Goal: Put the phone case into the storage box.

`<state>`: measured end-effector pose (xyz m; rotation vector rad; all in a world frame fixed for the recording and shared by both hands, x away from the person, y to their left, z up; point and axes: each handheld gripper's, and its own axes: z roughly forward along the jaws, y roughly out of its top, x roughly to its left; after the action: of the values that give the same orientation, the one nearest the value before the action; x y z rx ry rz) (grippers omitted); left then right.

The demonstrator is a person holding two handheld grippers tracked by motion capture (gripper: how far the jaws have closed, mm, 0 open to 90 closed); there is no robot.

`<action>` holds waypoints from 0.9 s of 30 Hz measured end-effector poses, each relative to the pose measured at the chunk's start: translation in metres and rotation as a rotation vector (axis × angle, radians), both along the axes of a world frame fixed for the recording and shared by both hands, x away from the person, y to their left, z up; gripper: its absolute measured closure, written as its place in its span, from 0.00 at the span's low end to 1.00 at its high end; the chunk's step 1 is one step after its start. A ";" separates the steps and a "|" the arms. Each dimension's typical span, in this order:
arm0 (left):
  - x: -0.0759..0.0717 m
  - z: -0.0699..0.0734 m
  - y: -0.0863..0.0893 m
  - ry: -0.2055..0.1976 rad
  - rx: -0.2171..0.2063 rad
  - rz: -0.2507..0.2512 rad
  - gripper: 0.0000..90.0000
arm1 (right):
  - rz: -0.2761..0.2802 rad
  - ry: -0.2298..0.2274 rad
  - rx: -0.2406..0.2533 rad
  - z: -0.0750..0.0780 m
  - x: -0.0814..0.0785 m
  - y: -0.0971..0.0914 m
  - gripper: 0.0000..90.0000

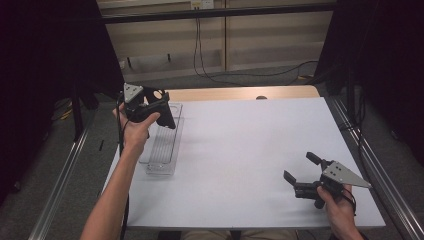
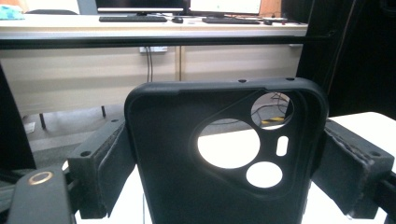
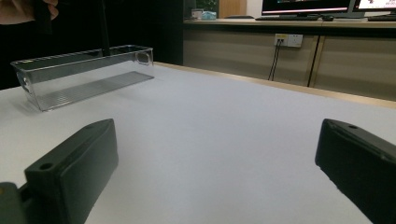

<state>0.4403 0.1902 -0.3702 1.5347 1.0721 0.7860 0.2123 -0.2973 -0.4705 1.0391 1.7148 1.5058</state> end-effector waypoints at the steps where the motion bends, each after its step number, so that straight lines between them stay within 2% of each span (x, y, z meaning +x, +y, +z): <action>1: 0.000 0.000 0.000 0.000 0.000 0.000 0.15 | 0.000 0.000 0.000 0.000 0.000 0.000 0.00; 10: 0.011 -0.010 -0.003 0.007 -0.001 0.044 0.15 | -0.001 -0.001 0.002 0.000 0.000 0.000 0.00; 12: 0.013 -0.012 -0.004 0.000 -0.008 0.034 0.15 | 0.000 0.002 0.004 0.000 0.000 -0.001 0.00; 15: 0.015 -0.014 -0.007 0.002 0.012 0.043 0.15 | -0.004 0.003 0.006 0.000 0.000 -0.001 0.00; 21: 0.022 -0.018 -0.010 0.006 0.024 0.064 0.15 | -0.002 -0.001 -0.001 0.000 0.000 0.000 0.00; 23: 0.026 -0.019 -0.012 0.002 0.044 0.071 0.15 | -0.001 -0.003 -0.002 0.000 0.000 0.000 0.00; 27: 0.032 -0.020 -0.015 -0.009 0.046 0.072 0.15 | -0.009 0.001 0.003 0.000 0.000 0.000 0.00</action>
<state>0.4723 0.1756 -0.3906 1.5361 1.1152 0.8716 0.2122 -0.2977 -0.4709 1.0480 1.7065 1.5033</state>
